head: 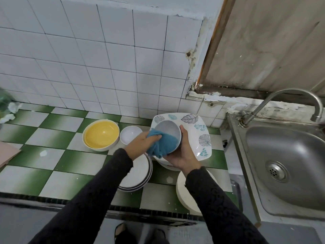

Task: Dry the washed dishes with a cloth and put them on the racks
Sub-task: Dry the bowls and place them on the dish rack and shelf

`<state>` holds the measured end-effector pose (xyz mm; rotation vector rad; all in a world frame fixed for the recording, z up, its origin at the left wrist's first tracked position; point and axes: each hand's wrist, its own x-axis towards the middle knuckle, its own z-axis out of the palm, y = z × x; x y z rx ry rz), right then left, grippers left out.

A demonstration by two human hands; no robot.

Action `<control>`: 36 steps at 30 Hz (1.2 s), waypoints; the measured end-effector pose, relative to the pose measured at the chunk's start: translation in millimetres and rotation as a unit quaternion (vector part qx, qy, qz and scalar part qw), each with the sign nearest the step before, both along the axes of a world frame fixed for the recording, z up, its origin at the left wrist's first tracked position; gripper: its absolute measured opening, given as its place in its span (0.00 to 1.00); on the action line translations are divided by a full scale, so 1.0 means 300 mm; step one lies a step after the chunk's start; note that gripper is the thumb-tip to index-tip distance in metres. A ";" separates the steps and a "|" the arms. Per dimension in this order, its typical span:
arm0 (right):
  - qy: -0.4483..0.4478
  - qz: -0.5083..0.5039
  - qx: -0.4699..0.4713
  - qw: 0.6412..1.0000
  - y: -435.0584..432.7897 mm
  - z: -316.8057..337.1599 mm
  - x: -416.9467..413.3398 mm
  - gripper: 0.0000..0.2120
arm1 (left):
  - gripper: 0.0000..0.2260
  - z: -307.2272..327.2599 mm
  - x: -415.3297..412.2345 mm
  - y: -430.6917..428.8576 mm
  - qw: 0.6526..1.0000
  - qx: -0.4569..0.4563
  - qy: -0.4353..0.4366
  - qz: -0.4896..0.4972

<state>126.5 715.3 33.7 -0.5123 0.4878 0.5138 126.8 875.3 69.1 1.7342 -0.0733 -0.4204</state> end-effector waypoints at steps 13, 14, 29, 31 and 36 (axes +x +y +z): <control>-0.063 -0.068 -0.030 0.995 -0.192 0.052 -0.182 0.34 | 0.22 -0.017 -0.108 -0.139 0.962 -0.207 0.038 0.172; -0.078 -0.081 -0.052 0.992 -0.202 0.065 -0.209 0.31 | 0.21 -0.009 -0.117 -0.166 0.973 -0.173 0.015 0.154; -0.099 -0.329 -0.354 0.870 -0.641 0.165 -0.644 0.40 | 0.15 0.097 -0.312 -0.723 0.970 0.018 -0.207 -0.125; -0.092 -0.366 -0.379 0.845 -0.741 0.171 -0.709 0.44 | 0.14 0.117 -0.355 -0.834 0.969 0.002 -0.184 -0.165; -0.083 -0.420 -0.404 0.809 -1.005 0.193 -0.882 0.47 | 0.12 0.141 -0.480 -1.107 0.956 -0.014 -0.207 -0.209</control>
